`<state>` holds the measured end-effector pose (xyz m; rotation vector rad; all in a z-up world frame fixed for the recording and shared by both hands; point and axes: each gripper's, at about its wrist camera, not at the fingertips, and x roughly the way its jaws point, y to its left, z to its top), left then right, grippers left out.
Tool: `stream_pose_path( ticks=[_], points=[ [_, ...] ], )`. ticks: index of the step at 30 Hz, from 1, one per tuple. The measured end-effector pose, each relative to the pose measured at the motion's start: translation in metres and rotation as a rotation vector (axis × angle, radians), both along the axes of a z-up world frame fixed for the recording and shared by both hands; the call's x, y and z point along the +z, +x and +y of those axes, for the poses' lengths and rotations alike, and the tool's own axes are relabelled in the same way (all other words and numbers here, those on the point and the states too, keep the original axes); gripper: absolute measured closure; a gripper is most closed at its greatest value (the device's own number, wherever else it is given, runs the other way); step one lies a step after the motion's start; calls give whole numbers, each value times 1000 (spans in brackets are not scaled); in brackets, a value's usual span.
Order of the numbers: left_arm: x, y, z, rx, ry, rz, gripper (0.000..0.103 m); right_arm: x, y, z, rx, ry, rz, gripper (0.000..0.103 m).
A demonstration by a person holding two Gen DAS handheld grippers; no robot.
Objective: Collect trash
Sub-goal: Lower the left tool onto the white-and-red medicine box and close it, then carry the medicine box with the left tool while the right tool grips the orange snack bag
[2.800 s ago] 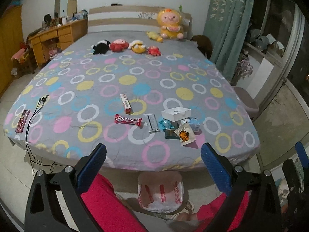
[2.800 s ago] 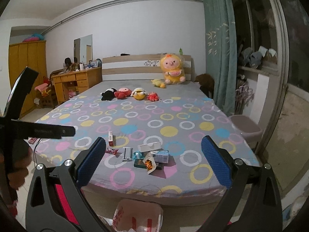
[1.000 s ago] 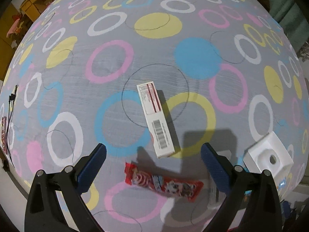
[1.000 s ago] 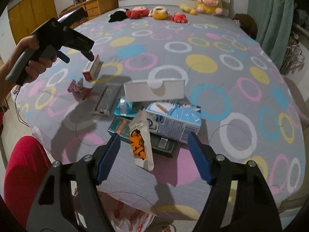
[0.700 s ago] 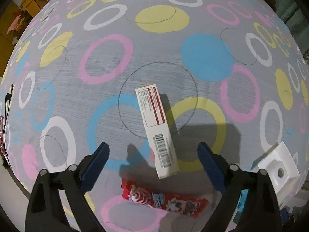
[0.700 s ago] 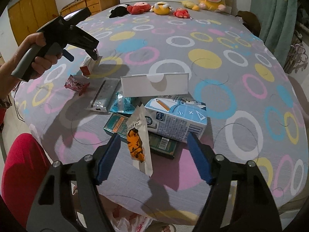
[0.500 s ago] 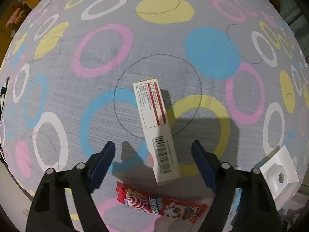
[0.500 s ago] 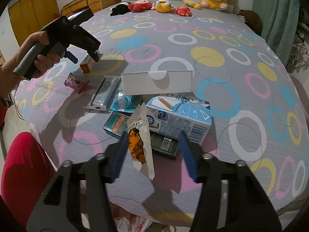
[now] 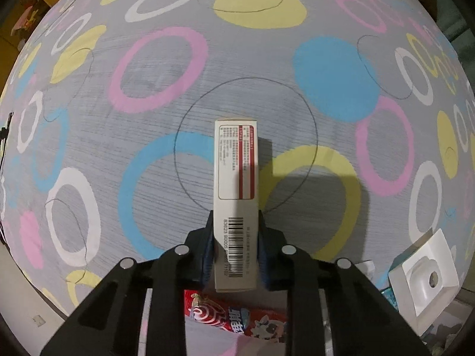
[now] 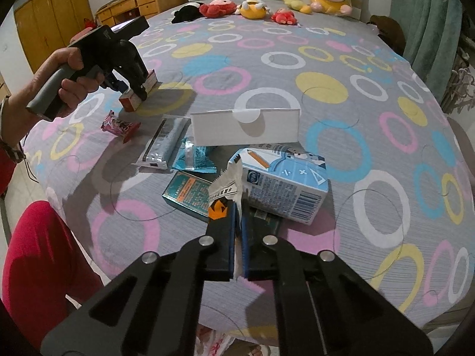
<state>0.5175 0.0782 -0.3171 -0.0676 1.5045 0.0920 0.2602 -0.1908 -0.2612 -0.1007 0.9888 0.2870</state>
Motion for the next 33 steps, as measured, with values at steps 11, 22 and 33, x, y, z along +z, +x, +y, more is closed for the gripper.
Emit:
stream_pose_path(
  ticks=[11, 22, 33],
  points=[
    [41, -22, -7, -14, 40, -85, 79, 30, -7, -3, -37, -5, -41, 98],
    [109, -95, -12, -132, 41, -213, 79, 95, -23, -16, -113, 12, -170, 98],
    [131, -204, -34, -221, -1, -226, 79, 127, -66, -7, -111, 23, -222, 99]
  ],
)
